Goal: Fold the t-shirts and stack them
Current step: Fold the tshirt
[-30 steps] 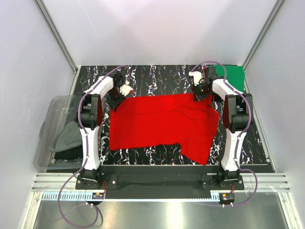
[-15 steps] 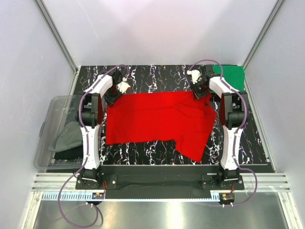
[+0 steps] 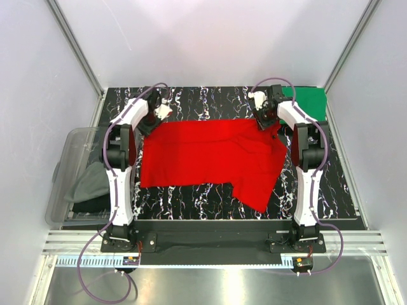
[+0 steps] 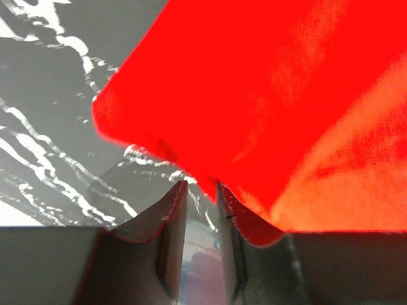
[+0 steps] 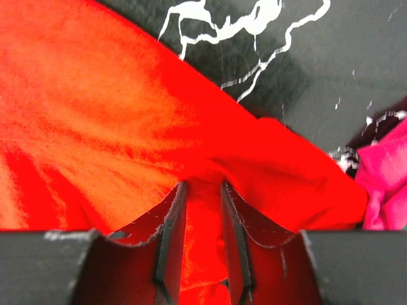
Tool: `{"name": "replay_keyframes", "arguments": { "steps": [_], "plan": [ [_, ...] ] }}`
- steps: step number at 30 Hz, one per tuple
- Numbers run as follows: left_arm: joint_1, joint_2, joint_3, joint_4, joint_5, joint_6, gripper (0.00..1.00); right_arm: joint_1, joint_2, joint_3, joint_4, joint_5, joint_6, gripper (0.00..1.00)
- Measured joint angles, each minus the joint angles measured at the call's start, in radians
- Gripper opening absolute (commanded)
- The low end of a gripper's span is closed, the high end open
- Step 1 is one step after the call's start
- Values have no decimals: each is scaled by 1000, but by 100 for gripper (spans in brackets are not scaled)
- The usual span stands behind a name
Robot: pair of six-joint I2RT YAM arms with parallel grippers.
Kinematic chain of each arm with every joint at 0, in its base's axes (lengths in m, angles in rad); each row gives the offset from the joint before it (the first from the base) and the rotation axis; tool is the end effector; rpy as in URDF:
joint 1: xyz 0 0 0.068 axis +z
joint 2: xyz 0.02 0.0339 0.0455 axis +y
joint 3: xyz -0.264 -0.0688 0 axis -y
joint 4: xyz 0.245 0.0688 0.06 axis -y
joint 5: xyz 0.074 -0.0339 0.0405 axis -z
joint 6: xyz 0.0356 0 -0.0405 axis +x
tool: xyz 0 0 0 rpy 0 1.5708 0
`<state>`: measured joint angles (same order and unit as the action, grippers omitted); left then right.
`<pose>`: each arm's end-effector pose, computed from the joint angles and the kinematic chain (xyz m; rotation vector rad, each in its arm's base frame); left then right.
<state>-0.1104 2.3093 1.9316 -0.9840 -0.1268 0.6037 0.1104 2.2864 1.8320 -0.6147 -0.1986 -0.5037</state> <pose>0.4679 -0.0473 0.1672 1.0157 2.7792 0.2580 0.4883 0.0612 0.1636 -0.8523 2.4675 0.1243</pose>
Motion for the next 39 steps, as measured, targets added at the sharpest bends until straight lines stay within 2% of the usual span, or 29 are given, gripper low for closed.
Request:
{"name": "replay_keyframes", "arguments": {
  "steps": [5,12,17,24,31,39],
  "plan": [
    [-26,-102,0,2,14,3,35,-2,-96,-66,-15,5,-1,37],
    [-125,-298,-13,52,26,23,36,-5,-297,-103,25,6,-1,38],
    [-150,-351,-162,68,48,37,35,-6,-352,-158,42,-12,-15,38],
    [-151,-388,-412,28,105,39,35,27,-430,-361,-10,-84,-137,37],
    [-176,-489,-520,25,164,18,34,126,-473,-419,-42,-185,-215,34],
    [-185,-496,-617,13,209,-9,32,211,-432,-418,-64,-239,-230,31]
  ]
}}
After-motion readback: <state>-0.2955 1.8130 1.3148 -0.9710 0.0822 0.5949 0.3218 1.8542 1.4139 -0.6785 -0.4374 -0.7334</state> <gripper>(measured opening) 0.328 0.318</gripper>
